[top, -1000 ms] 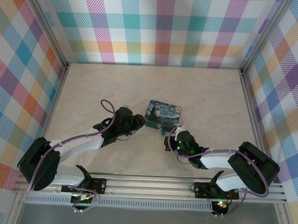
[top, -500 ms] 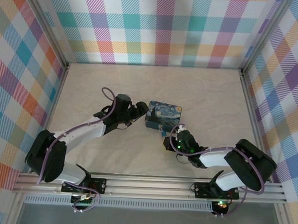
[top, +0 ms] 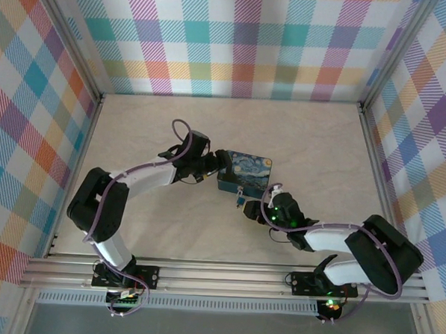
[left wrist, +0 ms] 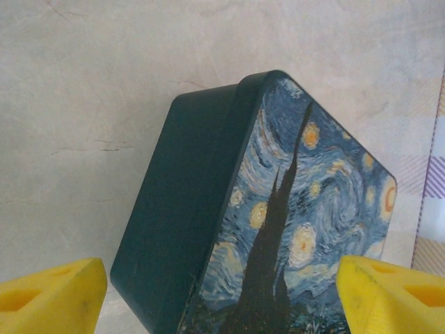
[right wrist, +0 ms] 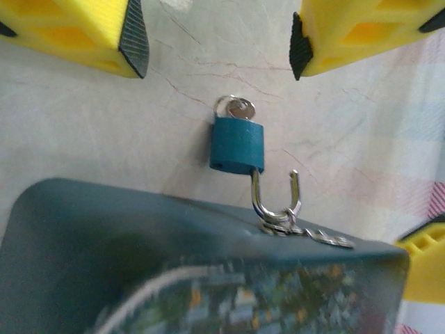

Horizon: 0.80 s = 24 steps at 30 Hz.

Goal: Unlock a padlock with a key

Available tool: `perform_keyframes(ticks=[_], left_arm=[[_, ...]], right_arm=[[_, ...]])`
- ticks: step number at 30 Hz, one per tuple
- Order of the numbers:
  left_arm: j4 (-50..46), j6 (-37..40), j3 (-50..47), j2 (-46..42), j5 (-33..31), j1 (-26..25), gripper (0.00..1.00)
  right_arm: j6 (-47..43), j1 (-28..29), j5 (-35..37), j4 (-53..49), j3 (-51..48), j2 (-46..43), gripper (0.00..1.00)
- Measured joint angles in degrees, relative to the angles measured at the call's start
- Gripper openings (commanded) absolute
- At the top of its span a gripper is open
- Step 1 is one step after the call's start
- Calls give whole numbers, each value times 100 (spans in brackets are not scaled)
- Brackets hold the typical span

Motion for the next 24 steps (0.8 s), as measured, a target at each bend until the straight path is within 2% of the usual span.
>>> perform_keyframes(ticks=[6, 12, 24], left_arm=[[0, 114, 59, 391, 188, 0, 82], [343, 83, -155, 426, 254, 0, 81], [986, -219, -1163, -212, 114, -216, 81]], right_arm=[[-184, -562, -741, 17, 20, -260, 66], [-413, -1025, -1379, -7, 334, -208, 69], [-1209, -1628, -2243, 61, 1174, 855, 76]])
